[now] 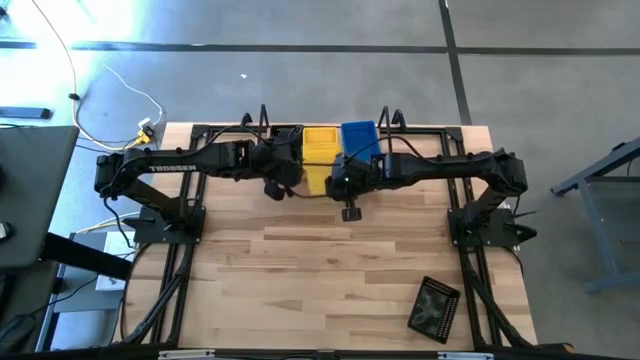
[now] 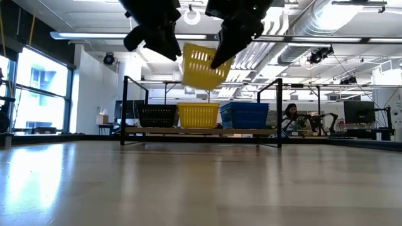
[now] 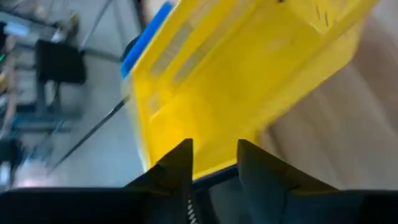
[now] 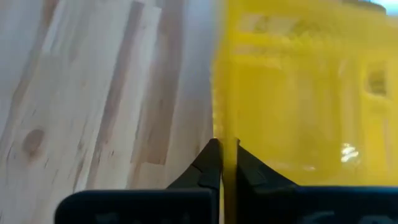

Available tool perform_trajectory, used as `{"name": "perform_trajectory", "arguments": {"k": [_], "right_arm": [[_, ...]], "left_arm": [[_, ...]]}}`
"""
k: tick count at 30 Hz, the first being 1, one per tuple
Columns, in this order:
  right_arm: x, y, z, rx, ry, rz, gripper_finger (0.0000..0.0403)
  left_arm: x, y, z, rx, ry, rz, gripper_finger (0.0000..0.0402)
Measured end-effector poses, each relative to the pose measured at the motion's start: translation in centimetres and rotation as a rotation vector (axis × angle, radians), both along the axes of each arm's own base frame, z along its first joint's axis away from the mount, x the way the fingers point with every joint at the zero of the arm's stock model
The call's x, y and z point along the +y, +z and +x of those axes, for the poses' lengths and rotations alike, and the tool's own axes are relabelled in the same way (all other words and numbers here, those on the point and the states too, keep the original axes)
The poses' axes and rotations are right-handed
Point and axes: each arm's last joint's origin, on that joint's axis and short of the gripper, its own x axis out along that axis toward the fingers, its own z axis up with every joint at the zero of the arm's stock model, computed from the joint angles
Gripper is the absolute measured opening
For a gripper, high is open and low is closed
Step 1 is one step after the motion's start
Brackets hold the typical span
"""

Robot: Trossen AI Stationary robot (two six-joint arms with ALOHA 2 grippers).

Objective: Stack baskets on shelf by color
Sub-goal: Stack the yellow bin on top of the blue bin on the shelf

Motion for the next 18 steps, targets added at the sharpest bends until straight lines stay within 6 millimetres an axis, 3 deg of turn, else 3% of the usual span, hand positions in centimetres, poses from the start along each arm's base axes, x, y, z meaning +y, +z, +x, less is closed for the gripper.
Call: {"name": "perform_trajectory", "arguments": {"k": [7,18], "right_arm": [[-2.3,0.2,0.2,-0.057,-0.123,0.007,0.0],[-7.1,0.4,0.4,-0.144,-0.152,-0.073,0.0]], "left_arm": [[0.3,0.1,-0.2,-0.042,0.182,0.029,0.0152],[0.1,1.0,-1.6,-0.13,0.368,-0.035,0.014]]}}
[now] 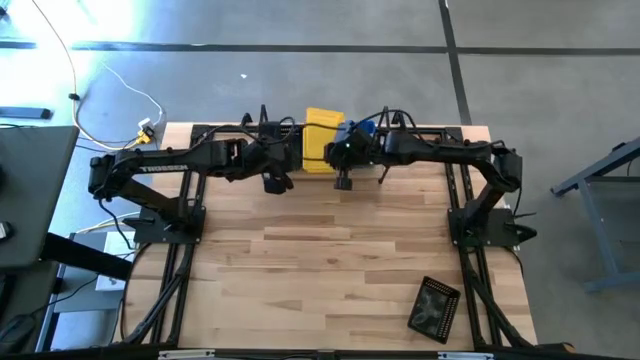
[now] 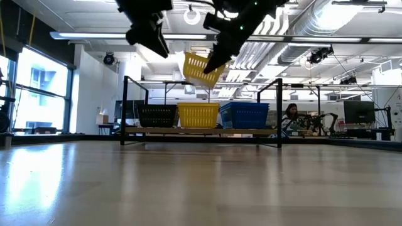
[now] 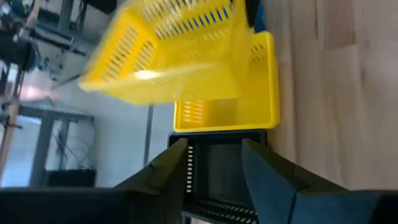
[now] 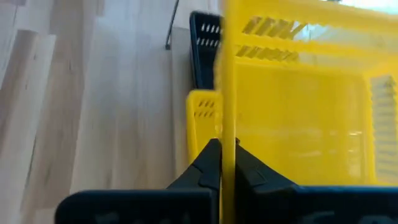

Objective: Stack baskets on shelf by color
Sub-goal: Stack the yellow bin on top of the blue bin on the shelf

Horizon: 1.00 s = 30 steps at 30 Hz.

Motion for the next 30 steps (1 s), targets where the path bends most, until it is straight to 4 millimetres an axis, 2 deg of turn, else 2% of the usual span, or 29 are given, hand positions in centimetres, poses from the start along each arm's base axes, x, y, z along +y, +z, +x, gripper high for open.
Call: {"name": "perform_trajectory", "arguments": {"k": [5,12,21,30], "right_arm": [[-1.1,-1.2,0.2,0.036,-0.011,0.029,0.0],[-1.4,-2.7,1.0,0.055,0.01,0.06,0.0],[-1.8,-4.3,1.7,0.078,0.011,0.069,0.0],[-2.3,-5.2,1.6,0.132,-0.037,0.067,0.0]], "left_arm": [[-0.6,1.4,-1.8,-0.089,0.07,-0.051,0.0136],[-1.1,2.6,-3.9,-0.143,0.128,-0.092,0.0135],[-1.3,2.5,-4.5,-0.127,0.151,-0.113,0.0134],[-1.3,2.4,-4.6,-0.119,0.152,-0.119,0.0133]]}}
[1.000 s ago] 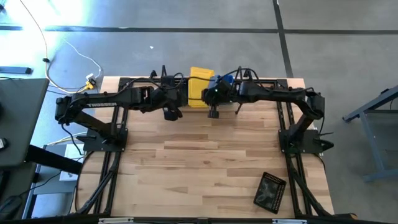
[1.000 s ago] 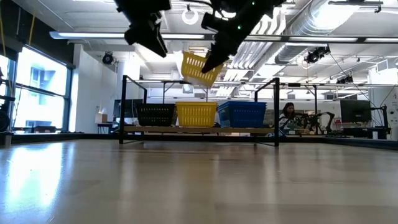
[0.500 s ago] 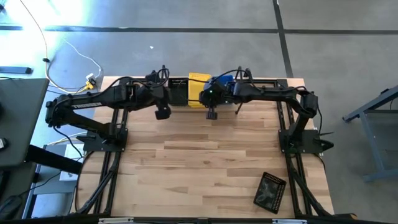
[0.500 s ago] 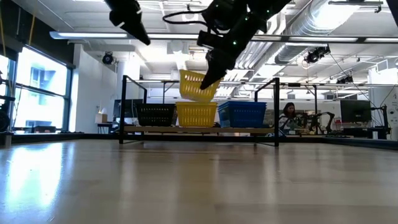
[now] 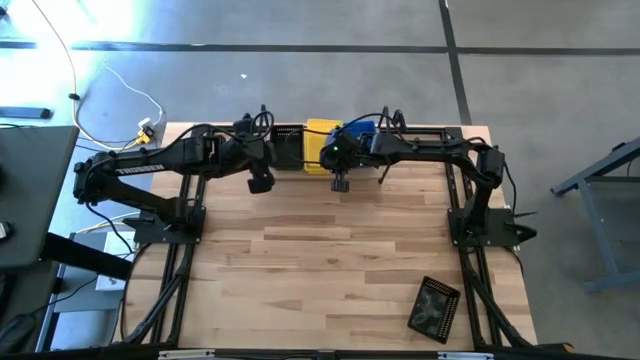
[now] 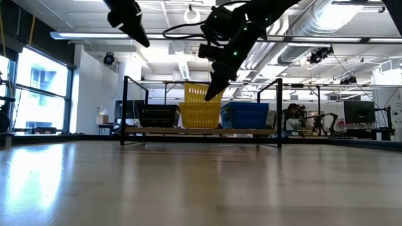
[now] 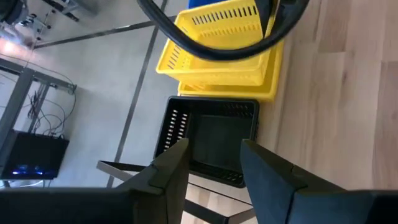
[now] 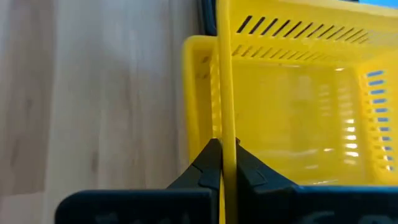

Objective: Stack baskets on shelf by color
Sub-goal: Stack the yellow bin on top of the blue bin on the shelf

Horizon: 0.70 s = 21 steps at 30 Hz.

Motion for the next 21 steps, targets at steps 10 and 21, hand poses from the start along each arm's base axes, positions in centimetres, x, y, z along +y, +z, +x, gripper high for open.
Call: {"name": "perform_trajectory", "arguments": {"k": [10,21], "right_arm": [[-0.1,-0.03,-0.09,0.03,-0.01,-0.061,0.0],[0.11,-0.01,-0.04,0.019,-0.043,-0.046,0.0075]], "left_arm": [[-0.02,-0.03,-0.02,-0.001,0.001,-0.008,0.0133],[-0.07,-0.19,-0.19,0.013,0.012,-0.022,0.0133]]}}
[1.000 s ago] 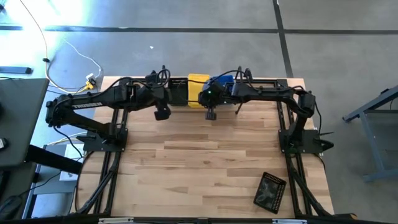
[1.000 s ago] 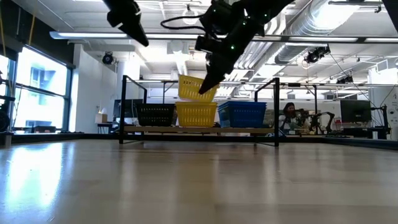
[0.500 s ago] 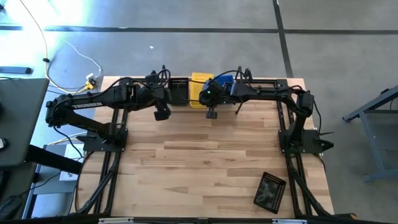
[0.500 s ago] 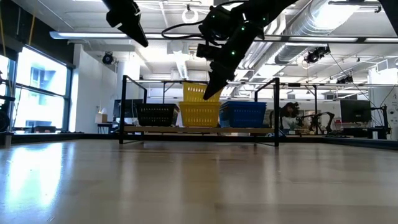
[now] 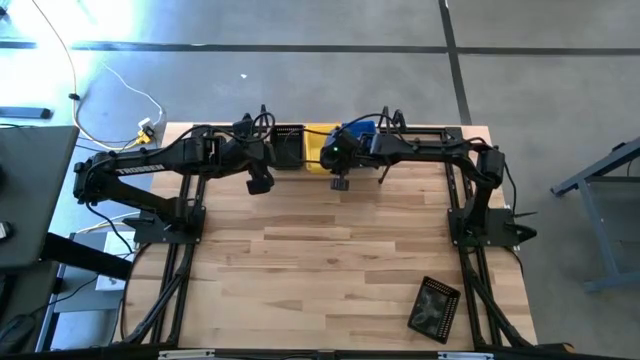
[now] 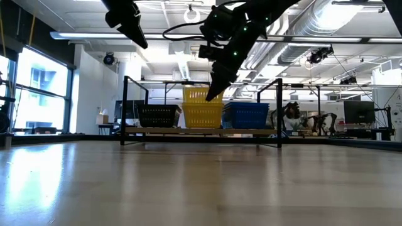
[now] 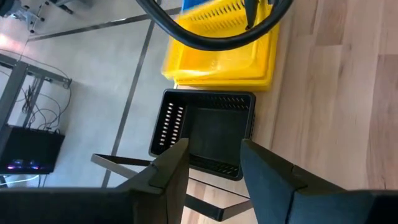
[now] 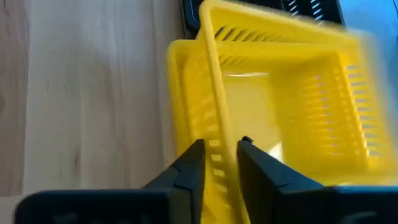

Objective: Stack baskets on shelf by color
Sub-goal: Stack the yellow bin on top of the blue bin on the shelf, then stack the black bin on top of the blue bin on the shelf

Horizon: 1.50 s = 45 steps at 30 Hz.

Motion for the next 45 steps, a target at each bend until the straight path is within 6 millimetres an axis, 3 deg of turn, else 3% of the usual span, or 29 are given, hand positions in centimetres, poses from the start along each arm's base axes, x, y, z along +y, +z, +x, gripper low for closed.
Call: {"name": "perform_trajectory", "arguments": {"k": [3,9,17,21,26,45], "right_arm": [[0.5,0.2,0.1,0.005,-0.005,0.012,0.0096],[1.8,2.6,0.6,0.009,-0.012,0.043,0.0106],[3.3,4.0,-0.1,0.035,-0.269,0.263,0.0106],[5.6,4.0,-0.1,0.058,-0.33,0.343,0.0106],[8.8,3.8,-0.4,0.108,-0.4,0.325,0.0106],[19.9,3.3,-5.0,0.289,-0.634,0.177,0.0106]], "left_arm": [[0.0,0.0,0.0,0.0,0.0,0.0,0.0134],[0.0,0.0,0.0,0.0,0.0,0.0,0.0134],[-0.2,-0.2,0.0,-0.015,-0.028,-0.066,0.0133],[-0.6,-0.5,-0.1,-0.033,-0.053,-0.198,0.0131],[-1.4,-0.8,-0.1,-0.039,-0.077,-0.298,0.013],[-3.3,-1.0,0.1,-0.016,-0.14,-0.333,0.013]]}}
